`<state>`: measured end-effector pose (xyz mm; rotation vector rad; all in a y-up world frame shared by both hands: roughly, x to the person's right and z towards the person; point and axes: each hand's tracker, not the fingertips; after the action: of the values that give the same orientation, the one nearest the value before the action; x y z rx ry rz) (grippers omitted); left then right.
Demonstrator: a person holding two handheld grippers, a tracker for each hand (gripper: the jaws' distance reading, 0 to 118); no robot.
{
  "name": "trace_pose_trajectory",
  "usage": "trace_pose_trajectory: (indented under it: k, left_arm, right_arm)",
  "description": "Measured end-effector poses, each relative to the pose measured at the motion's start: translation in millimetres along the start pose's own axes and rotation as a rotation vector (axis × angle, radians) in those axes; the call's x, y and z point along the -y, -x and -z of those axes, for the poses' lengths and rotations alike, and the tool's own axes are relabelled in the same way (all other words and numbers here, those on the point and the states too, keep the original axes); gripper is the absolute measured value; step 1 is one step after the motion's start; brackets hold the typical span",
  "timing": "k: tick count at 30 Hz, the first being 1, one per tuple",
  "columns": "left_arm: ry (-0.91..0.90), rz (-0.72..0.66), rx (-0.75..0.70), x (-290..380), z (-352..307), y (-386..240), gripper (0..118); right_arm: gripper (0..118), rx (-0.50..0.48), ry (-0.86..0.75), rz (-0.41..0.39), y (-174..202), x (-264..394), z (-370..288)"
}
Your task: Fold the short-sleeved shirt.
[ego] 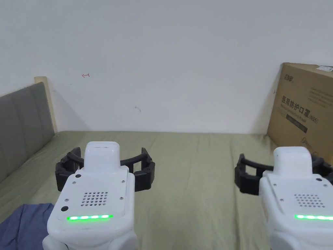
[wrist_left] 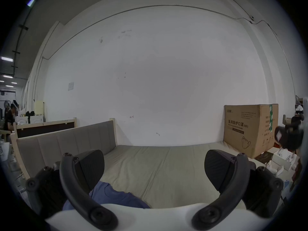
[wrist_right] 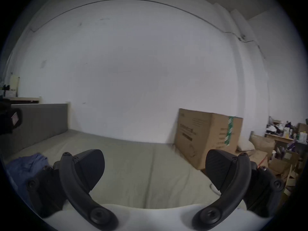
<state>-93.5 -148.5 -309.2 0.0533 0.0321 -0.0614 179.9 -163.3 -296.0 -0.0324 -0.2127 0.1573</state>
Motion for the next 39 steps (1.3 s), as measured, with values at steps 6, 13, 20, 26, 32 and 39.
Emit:
trace_pose_trajectory:
  k: [6, 13, 20, 26, 32, 39]
  left_arm:
    - [-0.027, 0.041, 0.02, 2.3, -2.9, -6.7, 118]
    - [-0.035, 0.023, 0.027, 3.7, -5.9, -10.7, 118]
    - [-0.035, 0.034, 0.028, 5.9, -6.8, -12.4, 118]
    - [-0.042, 0.035, 0.023, 8.3, -8.5, -14.5, 118]
    - [-0.057, 0.043, 0.036, 9.2, -9.8, -17.1, 118]
    - [-0.045, 0.044, 0.045, 10.1, -7.8, -19.5, 118]
  right_arm:
    - [118, 0.023, 0.044, 0.053, -0.5, 8.9, -1.8]
    - [118, 0.026, 0.006, 0.147, -9.7, 5.0, -13.0]
    - [118, 0.026, 0.006, 0.111, -8.6, 7.2, -14.5]
    - [118, 0.007, 0.01, 0.113, -7.0, 9.3, -14.6]
    - [118, 0.01, 0.008, 0.084, -4.5, 9.6, -15.7]
    - [118, 0.024, 0.018, 0.087, -5.9, 12.0, -15.6]
